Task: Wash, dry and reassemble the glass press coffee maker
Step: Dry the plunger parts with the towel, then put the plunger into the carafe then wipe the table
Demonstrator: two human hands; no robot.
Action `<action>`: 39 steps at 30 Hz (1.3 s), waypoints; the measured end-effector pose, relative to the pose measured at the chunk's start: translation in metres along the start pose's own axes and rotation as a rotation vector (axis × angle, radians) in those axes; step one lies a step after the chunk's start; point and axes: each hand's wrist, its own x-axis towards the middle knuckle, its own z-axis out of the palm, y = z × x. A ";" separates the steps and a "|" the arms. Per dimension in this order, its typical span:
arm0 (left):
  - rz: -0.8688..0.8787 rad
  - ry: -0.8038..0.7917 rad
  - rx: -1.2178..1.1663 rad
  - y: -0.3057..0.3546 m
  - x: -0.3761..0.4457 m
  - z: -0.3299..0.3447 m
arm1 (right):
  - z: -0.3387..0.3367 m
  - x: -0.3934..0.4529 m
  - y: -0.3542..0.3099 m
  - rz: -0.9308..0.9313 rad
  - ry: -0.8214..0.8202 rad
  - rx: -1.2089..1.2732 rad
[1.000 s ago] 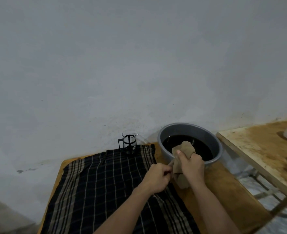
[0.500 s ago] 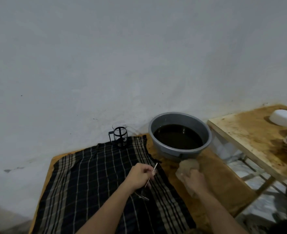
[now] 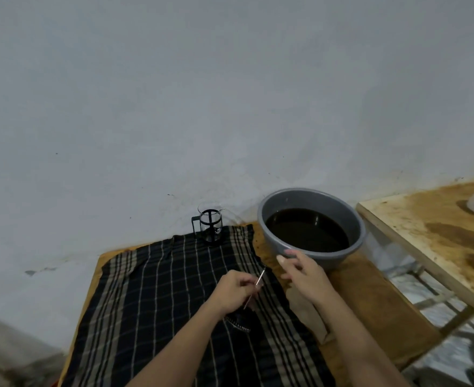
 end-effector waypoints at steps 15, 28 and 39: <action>0.015 0.517 -0.179 0.000 0.057 -0.112 | 0.033 0.095 -0.119 -0.386 -0.015 -0.060; -0.376 0.672 -0.046 -0.057 0.153 -0.154 | 0.070 0.204 -0.174 -0.535 0.019 -0.017; -0.418 0.720 -0.024 -0.066 0.172 -0.147 | 0.098 0.236 -0.147 -0.482 -0.080 -0.129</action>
